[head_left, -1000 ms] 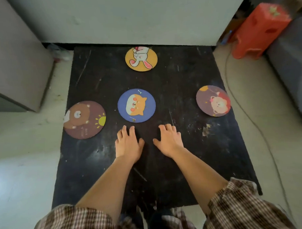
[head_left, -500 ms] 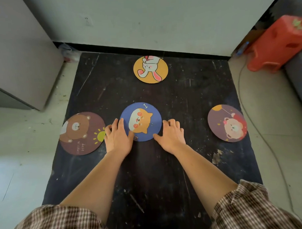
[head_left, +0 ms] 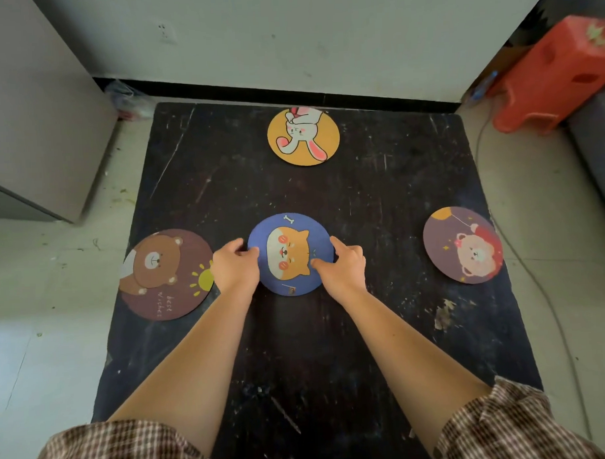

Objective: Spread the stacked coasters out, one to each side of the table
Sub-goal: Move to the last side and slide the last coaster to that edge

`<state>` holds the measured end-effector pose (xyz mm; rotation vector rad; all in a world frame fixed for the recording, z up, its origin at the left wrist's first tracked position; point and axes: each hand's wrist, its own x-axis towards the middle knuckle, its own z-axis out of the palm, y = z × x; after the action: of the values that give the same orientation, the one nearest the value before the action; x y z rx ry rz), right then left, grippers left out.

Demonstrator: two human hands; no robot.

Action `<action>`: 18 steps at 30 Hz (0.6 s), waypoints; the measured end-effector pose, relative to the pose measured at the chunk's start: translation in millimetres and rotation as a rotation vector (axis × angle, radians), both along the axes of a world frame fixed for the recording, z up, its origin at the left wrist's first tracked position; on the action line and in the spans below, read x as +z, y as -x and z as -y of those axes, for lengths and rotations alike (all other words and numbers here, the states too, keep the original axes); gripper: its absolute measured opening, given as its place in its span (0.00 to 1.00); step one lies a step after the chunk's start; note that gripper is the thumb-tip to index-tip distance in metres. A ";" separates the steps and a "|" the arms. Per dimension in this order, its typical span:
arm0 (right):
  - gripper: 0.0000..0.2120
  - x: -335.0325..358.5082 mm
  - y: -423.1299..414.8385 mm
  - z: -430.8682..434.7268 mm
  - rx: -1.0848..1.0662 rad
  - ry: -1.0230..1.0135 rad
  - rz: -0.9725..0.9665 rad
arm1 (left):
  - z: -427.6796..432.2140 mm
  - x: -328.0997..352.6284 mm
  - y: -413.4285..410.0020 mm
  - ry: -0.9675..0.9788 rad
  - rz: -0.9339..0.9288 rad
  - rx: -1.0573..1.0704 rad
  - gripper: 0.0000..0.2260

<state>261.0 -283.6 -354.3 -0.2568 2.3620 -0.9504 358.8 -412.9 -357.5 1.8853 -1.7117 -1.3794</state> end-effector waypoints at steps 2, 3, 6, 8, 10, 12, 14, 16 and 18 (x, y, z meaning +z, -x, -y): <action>0.16 1.4 -2.9 -6.2 -0.040 0.003 0.038 | -0.8 -3.8 -5.9 -0.215 -0.108 0.064 0.12; 0.15 2.2 -6.4 -11.4 -0.076 -0.011 0.044 | -3.6 -4.5 -9.7 -0.325 -0.159 0.097 0.10; 0.16 2.6 -21.7 -32.6 -0.194 -0.087 0.048 | -19.3 -2.1 -21.5 -0.496 -0.227 0.136 0.04; 0.18 4.7 -33.7 -45.3 -0.292 -0.112 0.135 | -35.6 3.0 -28.3 -0.559 -0.274 0.159 0.04; 0.17 7.1 -44.4 -54.1 -0.372 -0.055 0.293 | -53.8 7.8 -34.1 -0.610 -0.320 0.168 0.05; 0.13 8.5 -53.8 -62.0 -0.416 0.059 0.416 | -71.8 11.0 -41.2 -0.641 -0.344 0.153 0.05; 0.11 9.6 -59.1 -71.2 -0.443 0.127 0.428 | -88.4 12.8 -51.1 -0.659 -0.346 0.125 0.07; 0.11 10.3 -60.7 -82.2 -0.452 0.136 0.396 | -102.3 13.6 -63.4 -0.647 -0.323 0.075 0.08; 0.12 11.9 -61.2 -94.8 -0.437 0.122 0.389 | -111.5 13.8 -75.3 -0.621 -0.318 0.059 0.09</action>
<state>322.2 -188.7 -342.4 0.3852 2.0327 -1.2198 434.1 -301.4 -343.7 1.8186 -1.1437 -2.2268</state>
